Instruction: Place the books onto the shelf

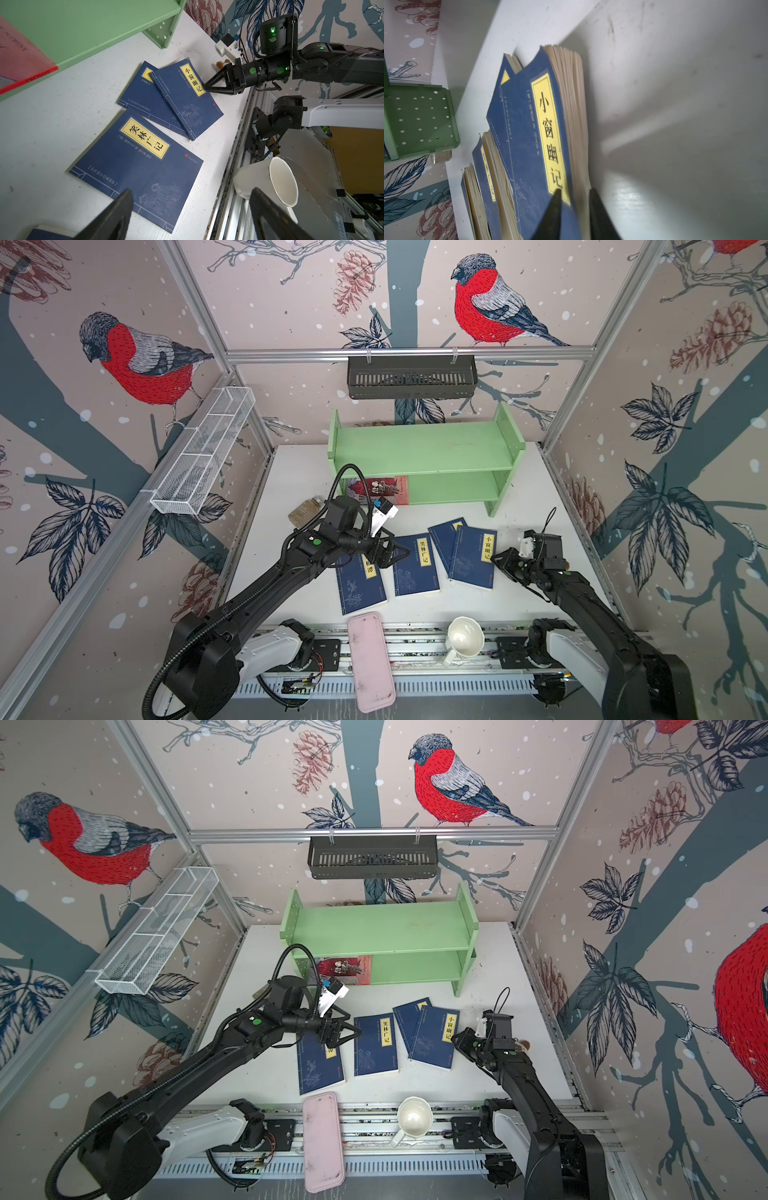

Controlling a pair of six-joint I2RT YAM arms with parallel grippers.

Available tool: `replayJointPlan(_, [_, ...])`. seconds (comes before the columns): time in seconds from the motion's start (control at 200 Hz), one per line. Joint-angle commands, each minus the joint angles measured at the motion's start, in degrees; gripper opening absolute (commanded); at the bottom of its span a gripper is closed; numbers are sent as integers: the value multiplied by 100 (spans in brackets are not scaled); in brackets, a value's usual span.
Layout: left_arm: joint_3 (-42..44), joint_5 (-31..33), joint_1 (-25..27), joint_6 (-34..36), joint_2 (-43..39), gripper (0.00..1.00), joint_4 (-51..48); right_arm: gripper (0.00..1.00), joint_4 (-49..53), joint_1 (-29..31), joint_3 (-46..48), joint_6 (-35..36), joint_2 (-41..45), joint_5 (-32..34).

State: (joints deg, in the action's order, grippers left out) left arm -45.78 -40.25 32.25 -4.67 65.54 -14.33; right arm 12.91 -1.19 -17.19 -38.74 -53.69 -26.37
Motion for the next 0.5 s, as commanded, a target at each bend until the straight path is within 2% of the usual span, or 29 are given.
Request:
replayJointPlan(0.0, [-71, -9, 131, -171, 128, 88, 431, 44, 307, 4, 18, 26, 34, 208])
replayJointPlan(0.1, [-46, 114, 358, -246, 267, 87, 661, 50, 332, 9, 100, -25, 102, 139])
replayJointPlan(0.235, [14, 387, 720, -228, 513, 86, 846, 51, 241, 13, 252, -28, 140, -252])
replayJointPlan(0.355, [-35, 482, 1010, -199, 758, 85, 903, 47, 247, 9, 386, -26, 214, -432])
replayJointPlan(0.495, [-1, 630, 1281, -492, 1037, 84, 1362, 41, 287, 18, 503, -76, 330, -456])
